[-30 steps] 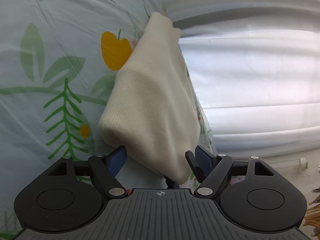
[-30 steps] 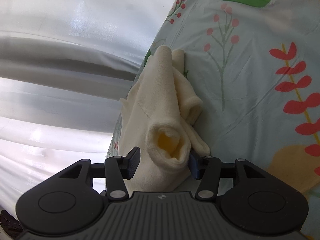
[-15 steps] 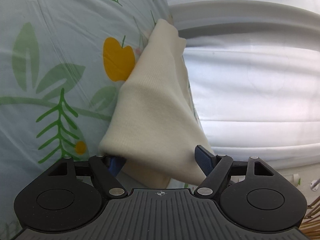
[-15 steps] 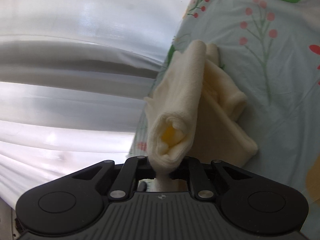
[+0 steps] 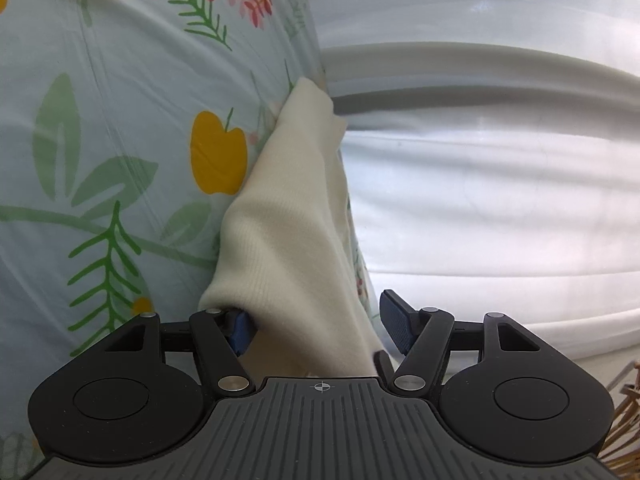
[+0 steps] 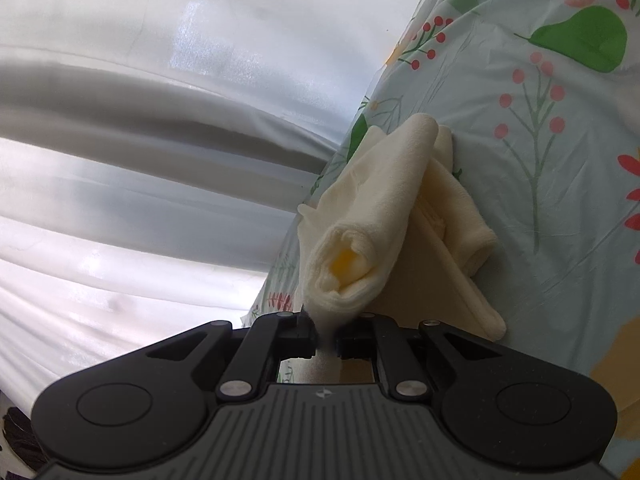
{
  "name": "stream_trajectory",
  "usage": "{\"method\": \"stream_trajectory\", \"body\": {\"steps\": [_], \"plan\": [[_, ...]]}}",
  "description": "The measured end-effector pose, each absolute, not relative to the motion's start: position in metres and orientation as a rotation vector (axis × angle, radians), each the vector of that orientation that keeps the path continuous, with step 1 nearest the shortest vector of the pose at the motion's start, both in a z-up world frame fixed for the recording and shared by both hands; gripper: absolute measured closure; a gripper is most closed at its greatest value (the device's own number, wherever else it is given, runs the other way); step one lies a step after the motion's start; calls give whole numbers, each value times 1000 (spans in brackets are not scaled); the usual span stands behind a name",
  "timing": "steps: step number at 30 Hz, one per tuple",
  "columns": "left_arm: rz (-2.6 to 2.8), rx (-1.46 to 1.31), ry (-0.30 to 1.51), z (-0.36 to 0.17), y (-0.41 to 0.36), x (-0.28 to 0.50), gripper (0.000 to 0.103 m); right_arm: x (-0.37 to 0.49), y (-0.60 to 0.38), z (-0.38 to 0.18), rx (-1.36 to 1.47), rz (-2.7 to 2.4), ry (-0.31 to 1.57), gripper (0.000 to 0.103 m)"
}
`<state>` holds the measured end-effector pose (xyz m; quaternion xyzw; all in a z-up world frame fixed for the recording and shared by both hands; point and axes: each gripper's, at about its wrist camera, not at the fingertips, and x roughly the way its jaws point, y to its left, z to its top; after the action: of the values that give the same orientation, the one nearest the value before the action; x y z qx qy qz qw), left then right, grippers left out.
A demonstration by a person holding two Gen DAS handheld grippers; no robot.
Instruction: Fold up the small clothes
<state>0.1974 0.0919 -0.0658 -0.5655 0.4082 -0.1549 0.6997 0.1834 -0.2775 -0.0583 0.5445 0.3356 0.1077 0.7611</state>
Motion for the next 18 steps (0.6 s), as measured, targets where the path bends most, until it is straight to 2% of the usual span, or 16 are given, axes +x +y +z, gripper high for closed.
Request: {"method": "stream_trajectory", "body": {"steps": [3,6,11,13,18], "plan": [[-346,-1293,865,-62,96,195,34,181,-277,-58,1204,263,724,95],[-336,-1304,809,-54,105,192,35,178,-281,-70,1341,334,703,95],[-290,-1230,861,-59,112,189,39,178,-273,-93,1062,193,853,95],[-271,-1217,887,-65,113,187,39,176,-273,-104,1035,184,860,95],[-276,-1186,885,-61,117,185,39,178,-266,-86,932,216,838,95]]}}
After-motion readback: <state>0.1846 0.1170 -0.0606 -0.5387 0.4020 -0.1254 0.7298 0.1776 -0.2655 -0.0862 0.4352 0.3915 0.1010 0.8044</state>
